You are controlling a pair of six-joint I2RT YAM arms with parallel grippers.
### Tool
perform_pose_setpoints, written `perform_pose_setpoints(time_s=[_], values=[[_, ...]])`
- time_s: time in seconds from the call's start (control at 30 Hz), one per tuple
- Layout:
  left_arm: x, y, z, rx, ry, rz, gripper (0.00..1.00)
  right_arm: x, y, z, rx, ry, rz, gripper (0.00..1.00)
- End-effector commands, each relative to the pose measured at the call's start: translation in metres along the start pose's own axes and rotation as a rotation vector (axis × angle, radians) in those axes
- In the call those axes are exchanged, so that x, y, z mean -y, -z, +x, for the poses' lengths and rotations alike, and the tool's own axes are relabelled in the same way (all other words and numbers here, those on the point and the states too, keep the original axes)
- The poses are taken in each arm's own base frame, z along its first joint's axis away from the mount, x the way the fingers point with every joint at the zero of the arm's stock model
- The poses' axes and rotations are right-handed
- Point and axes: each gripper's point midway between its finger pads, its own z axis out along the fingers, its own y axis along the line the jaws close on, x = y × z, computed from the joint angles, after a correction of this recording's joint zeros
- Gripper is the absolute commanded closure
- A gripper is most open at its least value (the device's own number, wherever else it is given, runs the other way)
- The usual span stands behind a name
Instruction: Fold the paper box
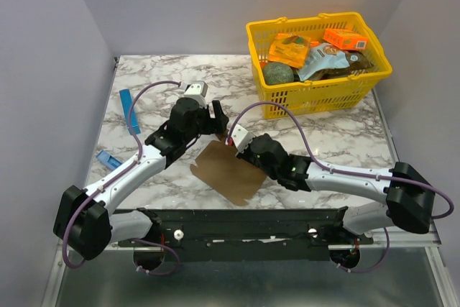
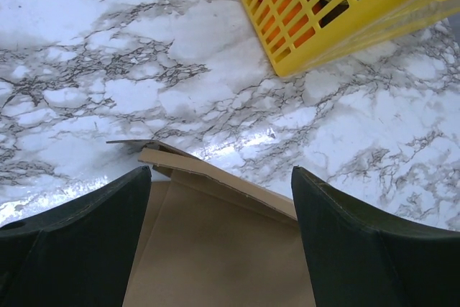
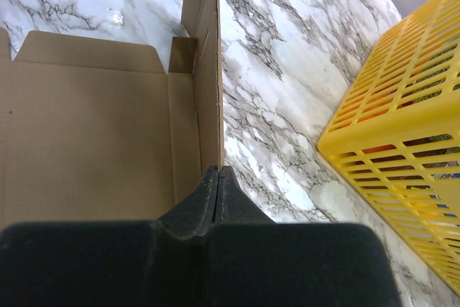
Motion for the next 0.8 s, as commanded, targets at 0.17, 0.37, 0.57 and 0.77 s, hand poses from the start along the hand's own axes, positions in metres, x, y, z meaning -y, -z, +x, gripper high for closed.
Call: perform_pose_setpoints(time_s=[0.17,0.37,0.57,0.77], values=[[0.016,0.004,-0.014,0.063,-0.025,0.095,0.15,-0.021,0.0,0.052,-0.17,0.063,-0.075,0.99],[0.021,-0.001,-0.026,0.09,-0.055,0.105,0.14,-0.023,0.0,0.052,-0.17,0.064,-0.079,0.99],[0.019,-0.026,-0.011,0.012,-0.051,0.085,0.14,-0.024,-0.001,0.052,-0.17,0.064,-0.084,0.99],[0.011,-0.031,0.01,-0.07,-0.004,0.046,0.14,-0.023,0.0,0.052,-0.17,0.063,-0.081,0.99]])
